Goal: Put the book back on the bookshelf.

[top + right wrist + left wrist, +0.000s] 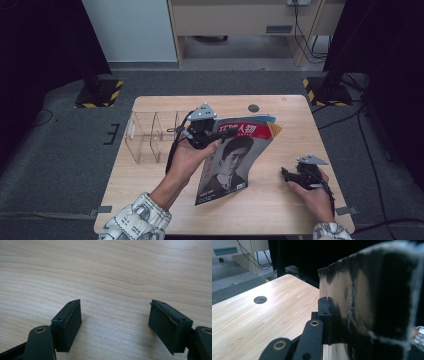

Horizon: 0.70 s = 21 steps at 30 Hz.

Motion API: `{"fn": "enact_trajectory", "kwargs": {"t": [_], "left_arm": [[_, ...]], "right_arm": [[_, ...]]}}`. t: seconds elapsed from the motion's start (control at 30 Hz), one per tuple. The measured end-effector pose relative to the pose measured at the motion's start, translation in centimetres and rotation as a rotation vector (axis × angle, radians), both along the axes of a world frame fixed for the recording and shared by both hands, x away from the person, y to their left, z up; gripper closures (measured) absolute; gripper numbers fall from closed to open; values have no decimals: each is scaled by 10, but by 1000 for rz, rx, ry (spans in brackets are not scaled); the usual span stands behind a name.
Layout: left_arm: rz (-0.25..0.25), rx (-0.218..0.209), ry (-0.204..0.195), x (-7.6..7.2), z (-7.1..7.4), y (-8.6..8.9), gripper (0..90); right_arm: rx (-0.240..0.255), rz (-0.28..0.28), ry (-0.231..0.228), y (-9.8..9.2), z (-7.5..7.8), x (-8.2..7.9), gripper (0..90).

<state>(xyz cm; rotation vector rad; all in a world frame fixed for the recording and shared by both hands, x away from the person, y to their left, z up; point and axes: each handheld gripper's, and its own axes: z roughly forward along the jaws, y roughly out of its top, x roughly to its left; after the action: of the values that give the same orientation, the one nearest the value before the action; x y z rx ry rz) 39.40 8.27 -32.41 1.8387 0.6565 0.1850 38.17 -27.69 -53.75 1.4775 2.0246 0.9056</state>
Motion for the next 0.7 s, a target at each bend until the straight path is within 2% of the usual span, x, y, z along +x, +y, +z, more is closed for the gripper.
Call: {"fn": "enact_trajectory", "kwargs": {"t": [0.2, 0.33, 0.5, 0.7], "left_arm": [[10, -7, 0, -3, 2, 8, 865], [18, -7, -19, -8, 3, 14, 865], [34, -20, -22, -13, 6, 29, 866], [46, -14, -23, -14, 9, 42, 866]], "right_arm": [[3, 1, 0, 1, 0, 0, 264], [3, 1, 0, 0, 0, -1, 264], [2, 0, -3, 1, 0, -1, 264], [2, 0, -4, 1, 0, -1, 264]]}}
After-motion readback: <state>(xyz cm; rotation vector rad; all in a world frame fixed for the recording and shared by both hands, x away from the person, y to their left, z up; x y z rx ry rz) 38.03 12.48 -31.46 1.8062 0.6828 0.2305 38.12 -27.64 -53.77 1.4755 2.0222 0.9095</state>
